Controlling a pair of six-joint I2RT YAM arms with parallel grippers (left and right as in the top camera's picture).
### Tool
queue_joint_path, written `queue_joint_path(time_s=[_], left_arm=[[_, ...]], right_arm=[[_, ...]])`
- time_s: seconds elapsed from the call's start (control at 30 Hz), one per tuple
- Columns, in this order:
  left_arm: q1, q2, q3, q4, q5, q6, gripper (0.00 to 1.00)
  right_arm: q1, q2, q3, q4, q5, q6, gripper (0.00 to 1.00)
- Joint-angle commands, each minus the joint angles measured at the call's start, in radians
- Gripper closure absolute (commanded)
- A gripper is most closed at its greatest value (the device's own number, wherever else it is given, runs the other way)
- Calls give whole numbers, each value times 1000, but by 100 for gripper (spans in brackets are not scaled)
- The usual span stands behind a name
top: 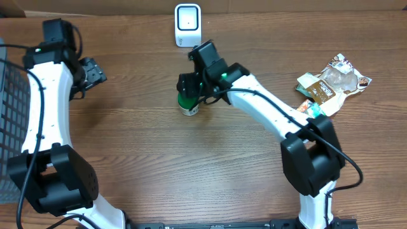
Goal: Scan the item barcode
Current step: 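Lower the right gripper onto the green-lidded jar and grasp it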
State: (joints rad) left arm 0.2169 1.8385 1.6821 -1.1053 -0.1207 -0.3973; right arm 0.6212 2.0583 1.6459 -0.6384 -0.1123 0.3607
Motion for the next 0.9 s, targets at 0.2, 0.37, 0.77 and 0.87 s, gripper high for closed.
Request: queue_joint_path(time_s=[0.2, 0.37, 0.77, 0.87], left_arm=[[13, -8, 15, -6, -18, -7, 0], [13, -8, 15, -6, -17, -7, 0], [12, -8, 15, -5, -17, -7, 0], [12, -8, 15, -5, -17, -7, 0]], right_arm=[[60, 31, -1, -6, 111, -130, 24], [78, 31, -1, -18, 100, -183, 24], [79, 32, -3, -28, 101, -214, 24], [79, 37, -3, -29, 101, -213, 23]])
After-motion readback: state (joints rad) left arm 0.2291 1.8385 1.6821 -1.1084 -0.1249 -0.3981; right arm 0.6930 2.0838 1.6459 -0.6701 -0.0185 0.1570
